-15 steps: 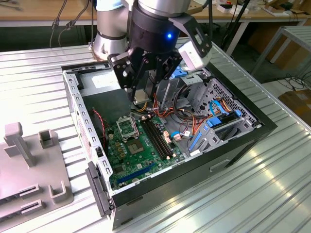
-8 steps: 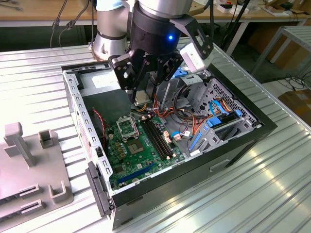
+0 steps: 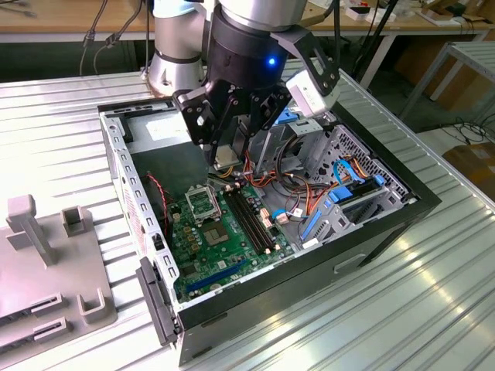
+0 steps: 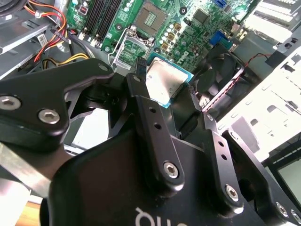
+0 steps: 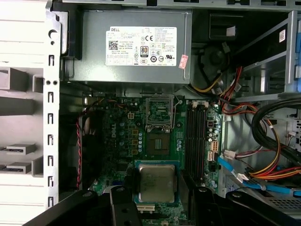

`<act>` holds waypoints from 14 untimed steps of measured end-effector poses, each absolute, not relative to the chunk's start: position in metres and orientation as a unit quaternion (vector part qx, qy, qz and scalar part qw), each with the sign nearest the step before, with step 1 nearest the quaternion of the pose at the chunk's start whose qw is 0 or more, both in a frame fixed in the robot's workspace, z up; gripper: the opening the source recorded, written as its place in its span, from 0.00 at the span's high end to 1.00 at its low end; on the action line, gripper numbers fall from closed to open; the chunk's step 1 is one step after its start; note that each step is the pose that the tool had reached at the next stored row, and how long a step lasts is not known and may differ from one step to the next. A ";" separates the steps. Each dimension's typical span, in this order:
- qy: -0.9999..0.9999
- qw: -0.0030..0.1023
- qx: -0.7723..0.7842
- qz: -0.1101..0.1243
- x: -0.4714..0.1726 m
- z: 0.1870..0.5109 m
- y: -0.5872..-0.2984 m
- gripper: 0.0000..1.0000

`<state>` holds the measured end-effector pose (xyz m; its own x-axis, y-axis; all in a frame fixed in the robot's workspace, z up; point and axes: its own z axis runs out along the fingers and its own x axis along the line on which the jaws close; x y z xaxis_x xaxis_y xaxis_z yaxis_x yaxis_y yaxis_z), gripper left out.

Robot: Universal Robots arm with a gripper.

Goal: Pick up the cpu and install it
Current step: 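Place the cpu into insertion slot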

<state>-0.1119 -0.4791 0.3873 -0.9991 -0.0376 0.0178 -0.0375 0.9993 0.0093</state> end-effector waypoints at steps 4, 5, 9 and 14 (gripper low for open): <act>-1.000 0.009 0.019 -0.005 -0.112 0.386 -0.479 0.53; -1.000 0.009 0.019 -0.005 -0.112 0.386 -0.479 0.53; -1.000 0.009 0.019 -0.005 -0.112 0.383 -0.479 0.53; -1.000 0.009 0.019 -0.005 -0.112 0.383 -0.479 0.53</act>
